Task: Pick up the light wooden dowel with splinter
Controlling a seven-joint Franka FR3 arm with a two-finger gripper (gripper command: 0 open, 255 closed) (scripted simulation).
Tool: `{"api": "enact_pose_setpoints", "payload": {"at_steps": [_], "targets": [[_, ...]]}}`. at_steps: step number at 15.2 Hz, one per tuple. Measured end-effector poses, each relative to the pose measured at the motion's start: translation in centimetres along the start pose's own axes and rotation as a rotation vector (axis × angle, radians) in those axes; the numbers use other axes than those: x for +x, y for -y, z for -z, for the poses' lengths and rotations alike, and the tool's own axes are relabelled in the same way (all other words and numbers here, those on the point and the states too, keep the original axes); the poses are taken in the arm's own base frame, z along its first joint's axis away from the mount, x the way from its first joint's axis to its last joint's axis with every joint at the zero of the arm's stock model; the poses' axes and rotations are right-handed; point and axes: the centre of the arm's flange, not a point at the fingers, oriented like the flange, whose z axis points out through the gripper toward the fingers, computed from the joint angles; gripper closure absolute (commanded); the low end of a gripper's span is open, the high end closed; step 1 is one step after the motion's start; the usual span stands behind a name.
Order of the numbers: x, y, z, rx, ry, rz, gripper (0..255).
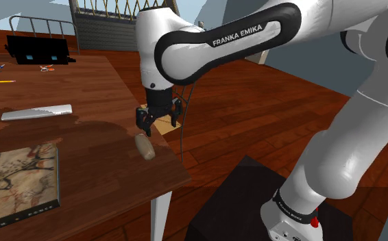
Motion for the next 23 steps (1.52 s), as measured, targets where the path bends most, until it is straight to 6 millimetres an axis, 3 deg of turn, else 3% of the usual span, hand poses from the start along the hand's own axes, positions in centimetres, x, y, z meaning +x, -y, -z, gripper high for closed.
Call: {"api": "enact_pose_setpoints", "payload": {"at_steps": [5,12,13,23], "targets": [[2.9,4.4,-2.4,0.009,-0.01,-0.023,0],[3.4,5.2,-5.8,0.009,-0.011,-0.027,0],[3.4,5.3,-6.0,0.009,-0.011,-0.027,255],[3.3,5.3,-6.2,0.01,-0.012,-0.026,255]]}}
